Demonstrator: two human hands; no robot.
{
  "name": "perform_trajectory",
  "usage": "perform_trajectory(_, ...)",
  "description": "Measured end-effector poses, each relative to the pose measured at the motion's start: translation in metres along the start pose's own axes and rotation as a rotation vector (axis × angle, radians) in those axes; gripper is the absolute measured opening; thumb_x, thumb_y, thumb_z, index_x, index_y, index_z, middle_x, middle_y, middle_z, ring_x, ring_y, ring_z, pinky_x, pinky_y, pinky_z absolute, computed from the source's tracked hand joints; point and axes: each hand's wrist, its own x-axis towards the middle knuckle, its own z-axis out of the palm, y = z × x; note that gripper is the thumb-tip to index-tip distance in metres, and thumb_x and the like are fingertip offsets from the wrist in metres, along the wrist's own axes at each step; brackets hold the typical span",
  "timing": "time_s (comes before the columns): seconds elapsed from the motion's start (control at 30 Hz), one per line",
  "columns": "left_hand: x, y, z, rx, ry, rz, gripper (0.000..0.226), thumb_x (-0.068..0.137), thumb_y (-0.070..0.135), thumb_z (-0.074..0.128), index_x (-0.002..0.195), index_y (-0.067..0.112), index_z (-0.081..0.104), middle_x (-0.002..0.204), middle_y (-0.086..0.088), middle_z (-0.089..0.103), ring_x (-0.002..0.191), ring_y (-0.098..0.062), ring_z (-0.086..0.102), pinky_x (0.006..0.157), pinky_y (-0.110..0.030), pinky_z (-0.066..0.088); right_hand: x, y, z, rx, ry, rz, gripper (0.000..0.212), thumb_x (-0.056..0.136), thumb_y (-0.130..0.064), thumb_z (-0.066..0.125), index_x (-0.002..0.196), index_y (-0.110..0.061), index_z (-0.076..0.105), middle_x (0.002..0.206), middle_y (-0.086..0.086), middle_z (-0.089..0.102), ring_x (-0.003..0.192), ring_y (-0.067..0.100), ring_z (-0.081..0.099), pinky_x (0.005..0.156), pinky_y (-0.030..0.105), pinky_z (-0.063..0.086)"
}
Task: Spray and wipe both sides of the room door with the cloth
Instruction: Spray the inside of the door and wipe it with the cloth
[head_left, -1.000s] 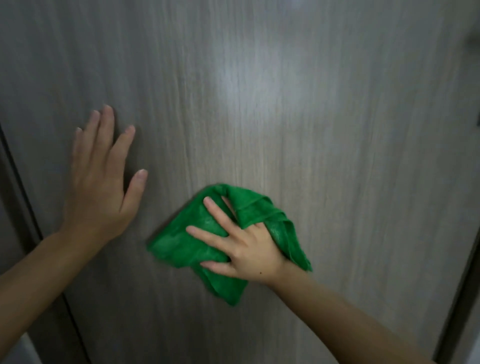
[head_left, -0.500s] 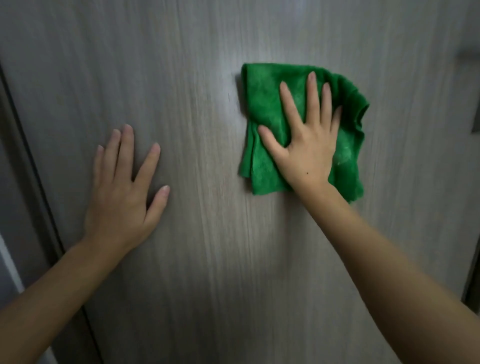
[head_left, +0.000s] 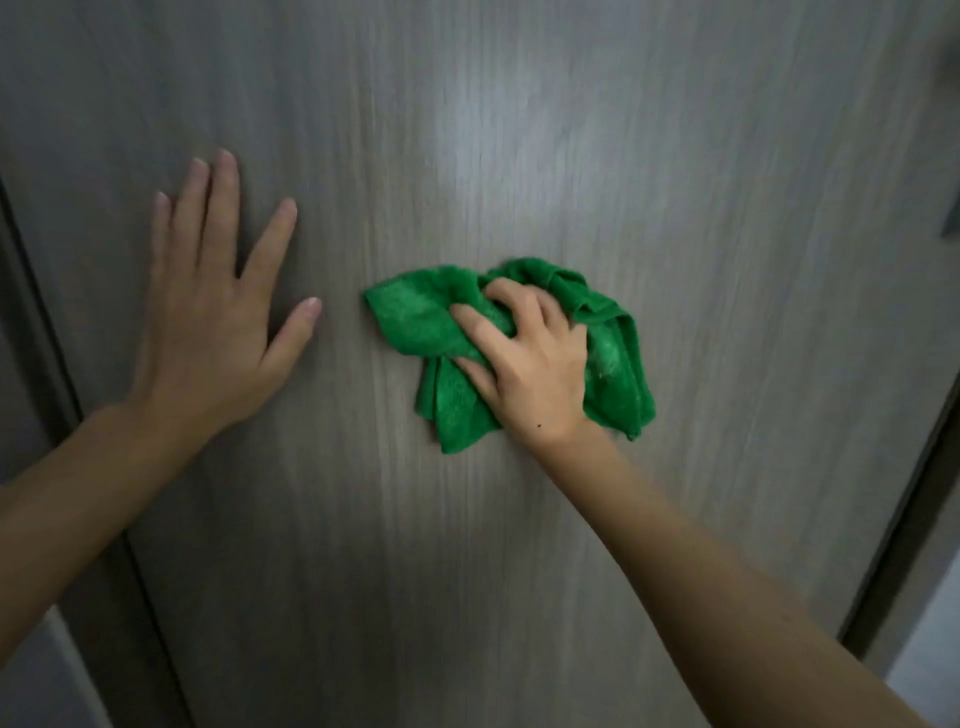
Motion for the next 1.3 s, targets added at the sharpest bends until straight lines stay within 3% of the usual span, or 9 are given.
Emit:
perform_trajectory(0.13,-0.040,0.043,-0.001,-0.077,-0.085,0.072,0.061,0.095,0.039,0.040,0.145,0.005,0.034,0.154,-0.031,0.018,0.143,-0.043,0.015,0.119,-0.043,-0.001,-0.025,-0.004,-0.014,0.021,-0.064,-0.110,0.029,0.085,-0.046,0.063,0.098,-0.021,0.070,0.101,0.004,0.058,0.085,0.021,0.045,0.055,0.029,0.032)
perform_trajectory(0.27,-0.094,0.094,0.002,-0.190,-0.144,0.055,0.057,0.095,0.035,0.041,0.143,0.005,0.037,0.154,-0.029,0.022,0.143,-0.041,0.019,0.119,-0.045,0.007,-0.085,-0.008,-0.025,0.005,-0.159,-0.242,0.027,0.090,-0.046,0.058,0.103,-0.023,0.059,0.093,0.005,0.064,0.080,0.021,0.045,0.057,0.033,0.030)
perform_trajectory(0.37,-0.138,0.128,0.001,-0.286,-0.217,-0.053,0.056,0.095,0.034,0.040,0.144,0.005,0.037,0.155,-0.026,0.022,0.144,-0.038,0.019,0.120,-0.044,0.009,-0.161,-0.025,-0.034,0.046,-0.310,-0.164,0.029,0.085,-0.042,0.061,0.105,-0.022,0.054,0.092,0.006,0.060,0.078,0.022,0.045,0.055,0.032,0.034)
perform_trajectory(0.5,-0.199,0.169,-0.009,-0.344,-0.428,-0.070,0.056,0.097,0.036,0.037,0.144,0.005,0.037,0.156,-0.024,0.022,0.144,-0.036,0.021,0.120,-0.041,0.010,-0.262,-0.034,-0.072,0.113,-0.694,-0.110,0.033,0.069,-0.034,0.083,0.090,-0.016,0.066,0.081,0.008,0.057,0.066,0.026,0.055,0.050,0.031,0.043)
perform_trajectory(0.6,-0.236,0.200,-0.014,-0.385,-0.582,-0.052,0.057,0.097,0.039,0.035,0.144,0.006,0.038,0.156,-0.022,0.022,0.144,-0.034,0.022,0.120,-0.042,0.012,-0.309,-0.022,-0.116,0.088,-0.889,0.095,0.034,0.061,-0.032,0.089,0.079,-0.015,0.066,0.076,0.006,0.056,0.057,0.026,0.059,0.041,0.027,0.041)
perform_trajectory(0.8,-0.302,0.277,-0.008,-0.521,-0.830,-0.068,0.068,0.094,0.054,0.030,0.148,0.012,0.032,0.159,-0.015,0.017,0.145,-0.030,0.023,0.118,-0.037,0.015,-0.358,-0.006,-0.184,0.119,-0.906,0.224,0.025,0.082,-0.038,0.070,0.084,-0.014,0.063,0.078,0.005,0.056,0.059,0.024,0.058,0.044,0.029,0.042)
perform_trajectory(1.0,-0.368,0.359,-0.008,-0.736,-0.947,-0.203,0.078,0.089,0.061,0.037,0.152,0.018,0.021,0.161,-0.006,0.013,0.144,-0.024,0.023,0.110,-0.036,0.027,-0.405,-0.018,-0.221,0.115,-0.931,0.316,0.029,0.088,-0.044,0.059,0.085,-0.015,0.063,0.077,0.003,0.055,0.060,0.021,0.057,0.045,0.024,0.035)
perform_trajectory(1.13,-0.428,0.413,-0.015,-0.855,-1.031,-0.300,0.085,0.085,0.061,0.046,0.152,0.021,0.012,0.160,-0.006,0.019,0.145,-0.021,0.024,0.113,-0.043,0.033,-0.450,-0.033,-0.248,0.145,-1.004,0.387,0.040,0.091,-0.050,0.045,0.091,-0.015,0.064,0.079,0.001,0.055,0.060,0.018,0.056,0.043,0.029,0.044)
perform_trajectory(1.3,-0.494,0.475,-0.042,-0.941,-1.169,-0.486,0.104,0.078,0.074,0.043,0.152,0.028,-0.014,0.160,0.010,-0.009,0.144,-0.006,0.004,0.114,-0.029,0.020,-0.507,-0.045,-0.286,0.125,-1.125,0.447,0.034,0.089,-0.047,0.053,0.094,-0.016,0.066,0.082,-0.001,0.056,0.060,0.016,0.056,0.041,0.025,0.041)
